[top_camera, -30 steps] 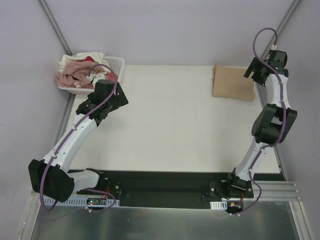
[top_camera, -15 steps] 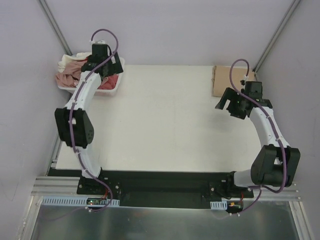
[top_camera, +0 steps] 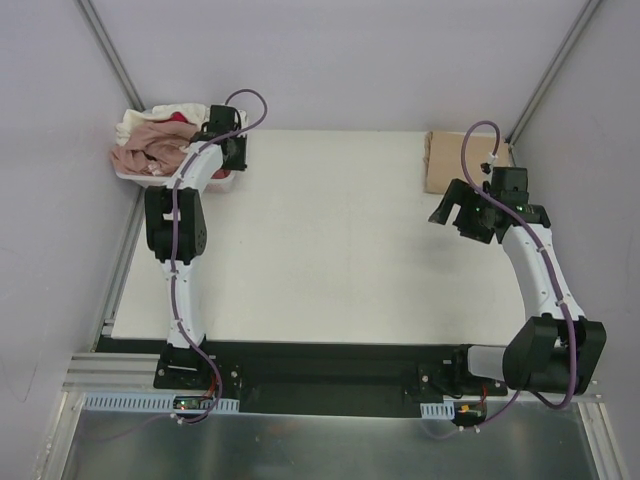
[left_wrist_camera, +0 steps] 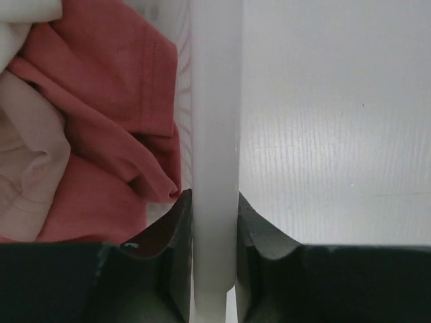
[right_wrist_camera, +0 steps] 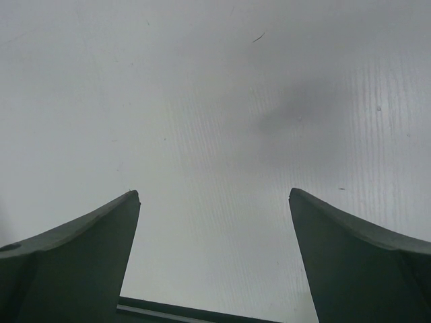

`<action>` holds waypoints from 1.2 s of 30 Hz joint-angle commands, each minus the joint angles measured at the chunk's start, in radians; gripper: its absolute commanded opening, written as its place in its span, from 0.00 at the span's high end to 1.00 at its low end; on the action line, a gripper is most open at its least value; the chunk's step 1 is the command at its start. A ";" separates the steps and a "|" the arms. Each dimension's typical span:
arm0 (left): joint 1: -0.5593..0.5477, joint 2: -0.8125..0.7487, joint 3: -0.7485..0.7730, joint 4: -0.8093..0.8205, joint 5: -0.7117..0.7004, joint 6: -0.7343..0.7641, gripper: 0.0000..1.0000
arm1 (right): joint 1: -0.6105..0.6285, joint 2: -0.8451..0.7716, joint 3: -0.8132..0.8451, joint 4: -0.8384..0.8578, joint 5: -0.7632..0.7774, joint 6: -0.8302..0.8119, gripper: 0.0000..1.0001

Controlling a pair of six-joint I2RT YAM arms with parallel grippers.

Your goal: Fold and stack the t-shirts

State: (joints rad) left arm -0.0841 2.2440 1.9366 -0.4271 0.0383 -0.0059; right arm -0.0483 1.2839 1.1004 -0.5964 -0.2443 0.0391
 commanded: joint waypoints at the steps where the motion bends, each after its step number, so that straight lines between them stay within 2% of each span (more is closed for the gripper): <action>1: -0.075 -0.011 0.082 0.010 0.068 -0.013 0.85 | 0.010 -0.024 -0.007 -0.017 0.002 -0.013 0.03; 3: -0.133 0.014 0.113 0.010 0.038 -0.003 0.86 | 0.010 -0.029 -0.016 -0.013 0.002 -0.012 0.03; 7: -0.219 0.081 0.270 0.010 0.038 -0.009 0.88 | 0.010 -0.037 -0.022 -0.014 -0.003 -0.015 0.03; 13: -0.310 0.184 0.432 0.051 0.065 -0.175 0.88 | 0.010 -0.063 -0.030 -0.019 0.034 -0.022 0.03; 16: -0.359 0.206 0.438 0.138 0.029 -0.239 0.83 | 0.010 -0.061 -0.033 -0.014 0.028 -0.025 0.03; 18: -0.384 0.212 0.438 0.222 0.017 -0.262 0.72 | 0.010 -0.052 -0.031 -0.013 0.030 -0.030 0.03; 22: -0.430 0.258 0.461 0.361 -0.026 -0.298 0.66 | 0.010 -0.037 -0.023 -0.032 0.042 -0.031 0.03; 24: -0.447 0.288 0.489 0.405 -0.064 -0.315 0.66 | 0.010 -0.043 -0.023 -0.034 0.051 -0.033 0.03; 25: -0.450 0.316 0.519 0.424 -0.066 -0.325 0.62 | 0.010 -0.049 -0.024 -0.037 0.062 -0.031 0.03; 27: -0.451 0.336 0.542 0.471 -0.060 -0.365 0.45 | 0.010 -0.052 -0.024 -0.040 0.074 -0.059 0.03; 28: -0.451 0.342 0.548 0.487 -0.061 -0.376 0.31 | 0.010 -0.055 -0.025 -0.042 0.083 -0.059 0.03; 29: -0.451 0.339 0.547 0.488 -0.064 -0.391 0.03 | 0.010 -0.055 -0.025 -0.043 0.086 -0.061 0.03; 32: -0.456 0.303 0.535 0.490 -0.046 -0.375 0.01 | 0.010 -0.051 -0.025 -0.043 0.082 -0.059 0.03; 36: -0.459 0.165 0.391 0.484 0.035 -0.375 0.01 | 0.010 -0.061 -0.033 -0.029 0.068 -0.051 0.03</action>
State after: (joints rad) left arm -0.5457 2.5874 2.4096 -0.0154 -0.0013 -0.3584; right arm -0.0441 1.2503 1.0710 -0.6273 -0.1791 -0.0040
